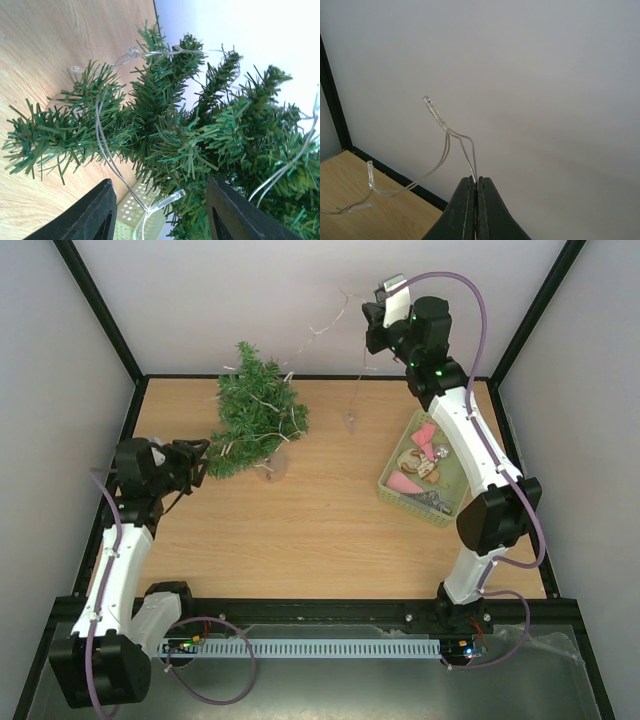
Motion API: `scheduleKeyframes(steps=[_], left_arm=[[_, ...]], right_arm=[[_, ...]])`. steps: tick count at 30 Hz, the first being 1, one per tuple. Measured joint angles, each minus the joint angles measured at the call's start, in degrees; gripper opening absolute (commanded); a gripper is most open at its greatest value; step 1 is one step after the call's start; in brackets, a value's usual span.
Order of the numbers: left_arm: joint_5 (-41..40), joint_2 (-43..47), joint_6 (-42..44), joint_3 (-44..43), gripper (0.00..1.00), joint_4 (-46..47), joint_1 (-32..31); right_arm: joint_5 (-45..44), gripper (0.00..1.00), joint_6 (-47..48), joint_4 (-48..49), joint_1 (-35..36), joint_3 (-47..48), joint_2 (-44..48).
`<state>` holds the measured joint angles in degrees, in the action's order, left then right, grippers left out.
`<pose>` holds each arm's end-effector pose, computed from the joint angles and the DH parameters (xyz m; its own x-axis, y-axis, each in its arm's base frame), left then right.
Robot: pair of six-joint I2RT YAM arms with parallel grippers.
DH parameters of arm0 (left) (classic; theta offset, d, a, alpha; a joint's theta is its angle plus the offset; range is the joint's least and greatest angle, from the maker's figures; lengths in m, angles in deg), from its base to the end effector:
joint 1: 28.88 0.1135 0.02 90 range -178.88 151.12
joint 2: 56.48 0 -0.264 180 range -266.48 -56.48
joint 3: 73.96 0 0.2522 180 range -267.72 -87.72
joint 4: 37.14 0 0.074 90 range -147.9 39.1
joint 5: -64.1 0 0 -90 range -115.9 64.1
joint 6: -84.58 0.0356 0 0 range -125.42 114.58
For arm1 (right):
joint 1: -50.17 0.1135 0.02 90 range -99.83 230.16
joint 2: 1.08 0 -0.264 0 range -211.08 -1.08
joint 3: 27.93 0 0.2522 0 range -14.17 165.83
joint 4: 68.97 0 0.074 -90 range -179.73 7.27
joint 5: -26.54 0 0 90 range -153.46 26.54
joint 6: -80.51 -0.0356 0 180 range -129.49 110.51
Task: Decorate the small christmas tree
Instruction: Wrap the decoration item around the Christmas tree.
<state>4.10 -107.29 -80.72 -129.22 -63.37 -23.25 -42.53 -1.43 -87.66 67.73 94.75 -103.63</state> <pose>0.2027 0.0021 0.2988 -0.4585 -0.8869 -0.0562 -0.2615 0.1951 -0.9453 0.3979 0.1393 0.4607 0.1110 -0.1022 -0.9886 -0.6128 0.7761 -0.1491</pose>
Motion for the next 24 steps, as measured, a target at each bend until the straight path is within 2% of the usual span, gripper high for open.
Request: scheduleKeyframes(steps=[9,14,18,22,24], left_arm=[[-0.63,-2.75,-9.9,1.07,0.49,4.07,-3.26],[-1.57,-4.59,-12.76,1.81,0.42,5.95,-5.16],[-2.91,-5.7,-14.21,2.73,0.3,6.95,-5.46],[-4.09,-7.52,-15.32,3.15,0.03,8.83,-5.46],[-4.96,-8.02,-14.86,3.26,0.02,10.25,-5.46]], right_arm=[[0.28,0.02,-0.61,0.02,0.0,-0.44,0.59],[0.9,0.02,-0.66,0.02,0.0,-0.57,0.59],[1.25,0.02,-0.68,0.04,0.0,-0.59,0.59],[1.66,0.02,-0.9,0.24,0.0,-0.59,0.59],[1.9,0.02,-1.07,0.68,0.0,-0.39,0.52]])
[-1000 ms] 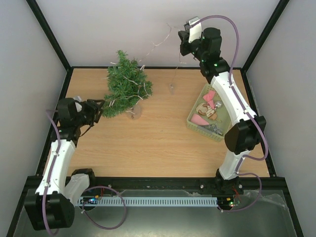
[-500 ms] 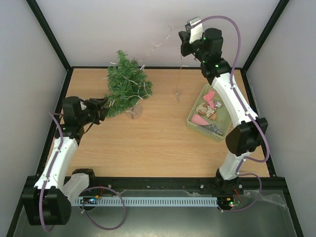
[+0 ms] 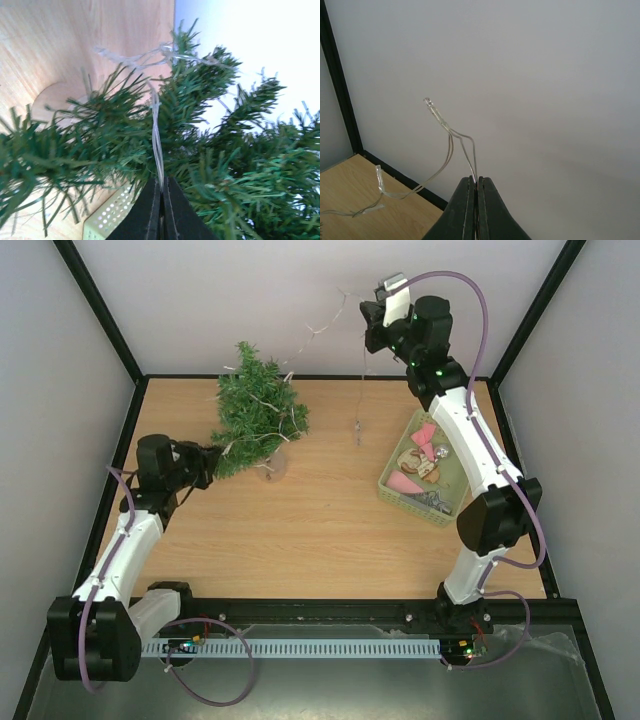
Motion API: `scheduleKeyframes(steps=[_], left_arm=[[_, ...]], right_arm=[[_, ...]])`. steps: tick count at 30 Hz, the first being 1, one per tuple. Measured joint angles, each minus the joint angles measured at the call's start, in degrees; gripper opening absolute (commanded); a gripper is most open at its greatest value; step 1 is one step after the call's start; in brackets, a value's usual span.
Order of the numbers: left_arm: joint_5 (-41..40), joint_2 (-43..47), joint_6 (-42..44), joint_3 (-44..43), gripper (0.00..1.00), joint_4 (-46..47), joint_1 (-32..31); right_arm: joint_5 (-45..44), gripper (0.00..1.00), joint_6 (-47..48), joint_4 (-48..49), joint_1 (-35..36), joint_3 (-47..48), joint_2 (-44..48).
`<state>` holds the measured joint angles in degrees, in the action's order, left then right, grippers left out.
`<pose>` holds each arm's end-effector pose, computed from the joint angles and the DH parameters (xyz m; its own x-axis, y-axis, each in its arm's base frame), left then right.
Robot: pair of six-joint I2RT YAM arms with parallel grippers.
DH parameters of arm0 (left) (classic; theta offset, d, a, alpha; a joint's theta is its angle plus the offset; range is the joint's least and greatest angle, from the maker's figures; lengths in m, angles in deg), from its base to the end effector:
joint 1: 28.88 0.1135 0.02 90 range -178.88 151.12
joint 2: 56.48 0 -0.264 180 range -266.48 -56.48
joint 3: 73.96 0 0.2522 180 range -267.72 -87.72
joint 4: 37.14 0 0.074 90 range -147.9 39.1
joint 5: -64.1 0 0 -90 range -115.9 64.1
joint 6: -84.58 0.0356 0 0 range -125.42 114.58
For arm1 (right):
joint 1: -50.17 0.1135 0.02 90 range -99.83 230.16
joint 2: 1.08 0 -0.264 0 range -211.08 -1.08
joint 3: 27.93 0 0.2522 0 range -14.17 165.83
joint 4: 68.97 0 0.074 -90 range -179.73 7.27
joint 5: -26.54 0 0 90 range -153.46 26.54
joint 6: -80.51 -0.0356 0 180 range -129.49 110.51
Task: Decorate the small christmas tree
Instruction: Wrap the decoration item around the Christmas tree.
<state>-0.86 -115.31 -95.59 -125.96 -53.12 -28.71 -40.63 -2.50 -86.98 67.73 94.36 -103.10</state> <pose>0.2318 -0.0144 0.2682 -0.3863 -0.9072 0.1668 -0.3888 -0.0038 -0.9213 0.3946 0.1394 0.4633 0.1161 -0.0809 -0.9899 -0.6383 0.7575 -0.1368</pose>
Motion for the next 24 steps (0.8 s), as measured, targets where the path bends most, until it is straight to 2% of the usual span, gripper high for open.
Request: scheduleKeyframes(steps=[10,24], left_arm=[[-3.67,-0.04,4.2,0.02,0.02,7.74,0.0],[-9.29,-0.04,10.97,-0.42,0.02,6.25,0.0]], right_arm=[[0.35,0.02,-0.17,4.0,0.0,5.27,-3.28],[0.37,0.02,-0.87,9.75,0.0,5.42,-6.75]])
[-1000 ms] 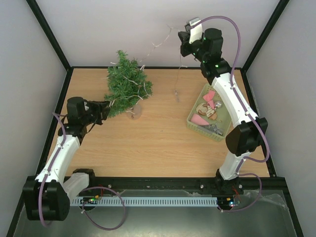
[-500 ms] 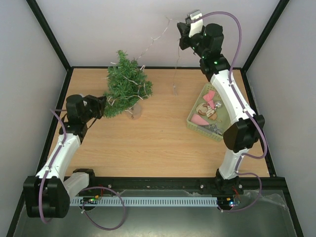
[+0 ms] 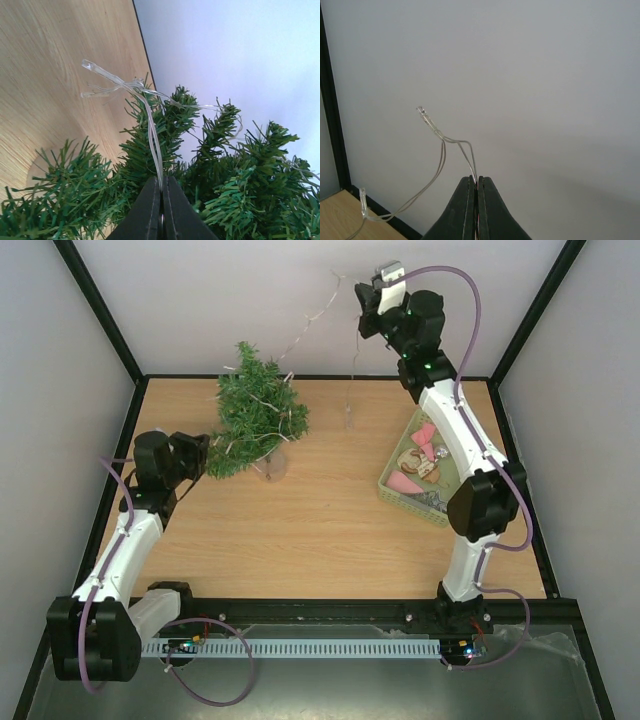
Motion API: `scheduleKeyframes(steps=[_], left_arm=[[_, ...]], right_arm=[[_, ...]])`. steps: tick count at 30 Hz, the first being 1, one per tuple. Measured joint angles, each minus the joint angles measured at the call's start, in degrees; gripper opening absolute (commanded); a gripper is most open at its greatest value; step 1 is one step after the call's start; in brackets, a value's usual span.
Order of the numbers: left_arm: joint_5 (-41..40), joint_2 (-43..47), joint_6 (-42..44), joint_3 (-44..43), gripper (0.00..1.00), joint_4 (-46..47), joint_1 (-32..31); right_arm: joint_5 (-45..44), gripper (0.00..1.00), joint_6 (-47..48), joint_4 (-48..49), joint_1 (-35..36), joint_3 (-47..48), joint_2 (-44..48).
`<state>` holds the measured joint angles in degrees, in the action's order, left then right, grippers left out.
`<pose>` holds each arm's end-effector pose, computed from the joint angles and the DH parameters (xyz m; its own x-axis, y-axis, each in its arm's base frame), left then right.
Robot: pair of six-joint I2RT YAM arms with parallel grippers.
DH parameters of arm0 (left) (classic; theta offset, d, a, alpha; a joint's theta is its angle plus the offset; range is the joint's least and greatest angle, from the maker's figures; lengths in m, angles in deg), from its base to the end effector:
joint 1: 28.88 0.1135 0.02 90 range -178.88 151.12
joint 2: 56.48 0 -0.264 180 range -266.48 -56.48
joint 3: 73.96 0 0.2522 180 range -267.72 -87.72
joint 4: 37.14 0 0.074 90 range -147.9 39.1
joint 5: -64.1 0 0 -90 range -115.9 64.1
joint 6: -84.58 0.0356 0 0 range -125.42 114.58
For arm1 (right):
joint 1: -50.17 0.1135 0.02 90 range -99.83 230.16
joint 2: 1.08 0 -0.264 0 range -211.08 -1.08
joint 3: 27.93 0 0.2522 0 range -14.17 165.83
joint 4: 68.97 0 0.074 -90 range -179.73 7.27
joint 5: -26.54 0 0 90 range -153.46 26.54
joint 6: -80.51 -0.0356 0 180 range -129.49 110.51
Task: Decorate the small christmas tree
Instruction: Wrap the decoration item around the Christmas tree.
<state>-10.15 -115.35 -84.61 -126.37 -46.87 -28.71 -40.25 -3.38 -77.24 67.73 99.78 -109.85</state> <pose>0.2381 -0.0090 0.2809 -0.3055 -0.9463 -0.1058 -0.2255 0.1798 -0.9575 0.4232 0.1487 0.4651 0.2443 -0.0253 -0.9694 -0.6241 0.7610 -0.1772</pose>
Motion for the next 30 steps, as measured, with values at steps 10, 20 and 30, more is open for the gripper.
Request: scheduleKeyframes(steps=[10,20,30], left_arm=[[-3.13,0.44,3.15,-1.62,0.02,-1.79,0.0],[-5.97,0.92,7.78,-1.88,0.02,-2.01,0.13],[-5.79,0.92,15.96,-3.5,0.02,1.31,0.15]], right_arm=[[0.17,0.02,-3.78,11.26,0.0,0.02,-1.44],[0.46,0.02,-5.2,17.09,0.0,2.73,-5.64],[-1.75,0.02,-3.39,9.38,0.0,4.81,-4.63]])
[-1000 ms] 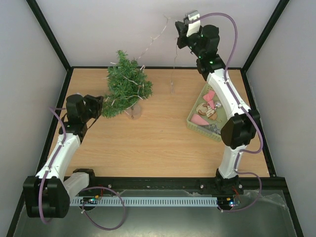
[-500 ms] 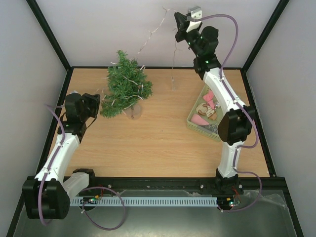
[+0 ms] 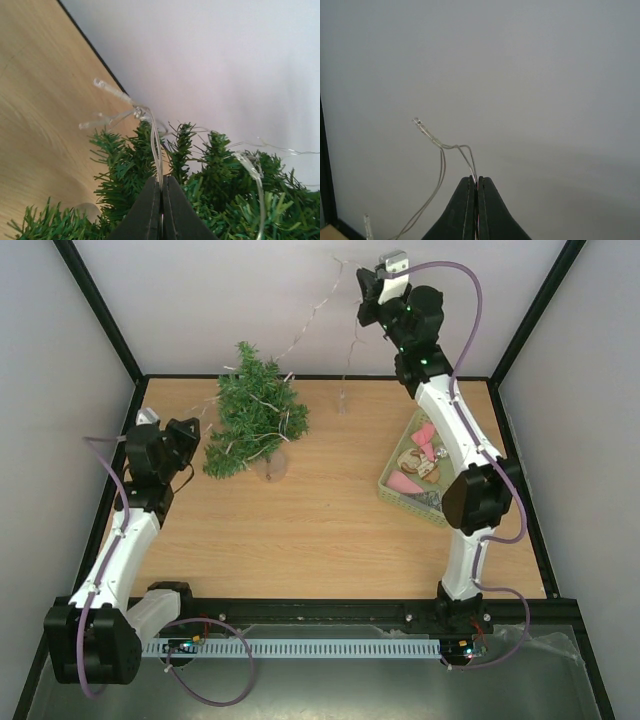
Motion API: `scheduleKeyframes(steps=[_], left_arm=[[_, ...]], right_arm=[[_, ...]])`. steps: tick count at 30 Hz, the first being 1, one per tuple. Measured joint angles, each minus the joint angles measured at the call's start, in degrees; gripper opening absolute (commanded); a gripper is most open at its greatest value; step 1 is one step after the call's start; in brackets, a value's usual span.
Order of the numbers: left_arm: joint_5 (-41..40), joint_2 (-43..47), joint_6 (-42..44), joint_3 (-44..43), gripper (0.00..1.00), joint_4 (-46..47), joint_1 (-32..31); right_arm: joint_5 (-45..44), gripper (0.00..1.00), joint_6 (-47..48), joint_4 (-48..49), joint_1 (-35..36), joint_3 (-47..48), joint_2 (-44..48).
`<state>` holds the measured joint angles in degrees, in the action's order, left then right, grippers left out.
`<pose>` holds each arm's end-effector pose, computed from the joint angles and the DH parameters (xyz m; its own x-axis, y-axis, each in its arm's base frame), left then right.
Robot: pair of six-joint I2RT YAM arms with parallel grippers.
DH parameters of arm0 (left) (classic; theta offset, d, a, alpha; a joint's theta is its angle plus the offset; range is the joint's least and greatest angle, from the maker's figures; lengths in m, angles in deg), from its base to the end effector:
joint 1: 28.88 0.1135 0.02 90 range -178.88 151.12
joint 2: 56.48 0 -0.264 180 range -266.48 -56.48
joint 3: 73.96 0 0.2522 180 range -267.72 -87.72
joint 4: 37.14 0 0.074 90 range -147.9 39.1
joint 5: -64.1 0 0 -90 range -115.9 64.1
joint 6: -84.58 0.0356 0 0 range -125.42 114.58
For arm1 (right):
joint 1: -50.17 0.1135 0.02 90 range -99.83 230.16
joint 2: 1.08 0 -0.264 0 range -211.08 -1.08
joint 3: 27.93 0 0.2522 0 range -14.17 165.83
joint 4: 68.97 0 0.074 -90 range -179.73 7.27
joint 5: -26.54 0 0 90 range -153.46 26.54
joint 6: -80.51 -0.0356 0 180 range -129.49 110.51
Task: Decorate the small christmas tree
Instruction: Wrap the decoration item around the Christmas tree.
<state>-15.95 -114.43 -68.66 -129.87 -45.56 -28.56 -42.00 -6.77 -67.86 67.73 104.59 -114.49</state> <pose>0.2392 -0.0048 0.3085 -0.2285 -0.8808 -0.4148 -0.0881 0.4430 -0.8922 0.4382 0.1523 0.4754 0.3580 0.0670 -0.9313 -0.5918 0.7878 -0.1708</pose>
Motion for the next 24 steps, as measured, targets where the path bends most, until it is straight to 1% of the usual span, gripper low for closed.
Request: scheduleKeyframes(steps=[7,11,17,20,24], left_arm=[[2.4,-0.66,3.89,-2.08,0.02,1.27,0.0],[3.8,-1.88,6.27,-3.28,0.02,1.81,0.0],[4.92,-4.61,9.22,-4.79,0.02,1.62,0.02],[5.07,-4.87,10.21,-4.79,0.02,1.62,0.02],[5.29,-5.38,11.43,-4.85,0.02,1.66,0.02]], right_arm=[[-3.02,0.02,2.12,-13.42,0.0,-3.15,6.73],[-5.77,0.02,3.37,-19.15,0.0,-3.87,10.93],[-9.22,0.02,4.09,-26.32,0.0,-4.04,14.62],[-9.44,0.02,3.17,-29.75,0.0,-6.45,16.59],[-9.38,0.02,1.38,-33.18,0.0,-13.46,20.83]])
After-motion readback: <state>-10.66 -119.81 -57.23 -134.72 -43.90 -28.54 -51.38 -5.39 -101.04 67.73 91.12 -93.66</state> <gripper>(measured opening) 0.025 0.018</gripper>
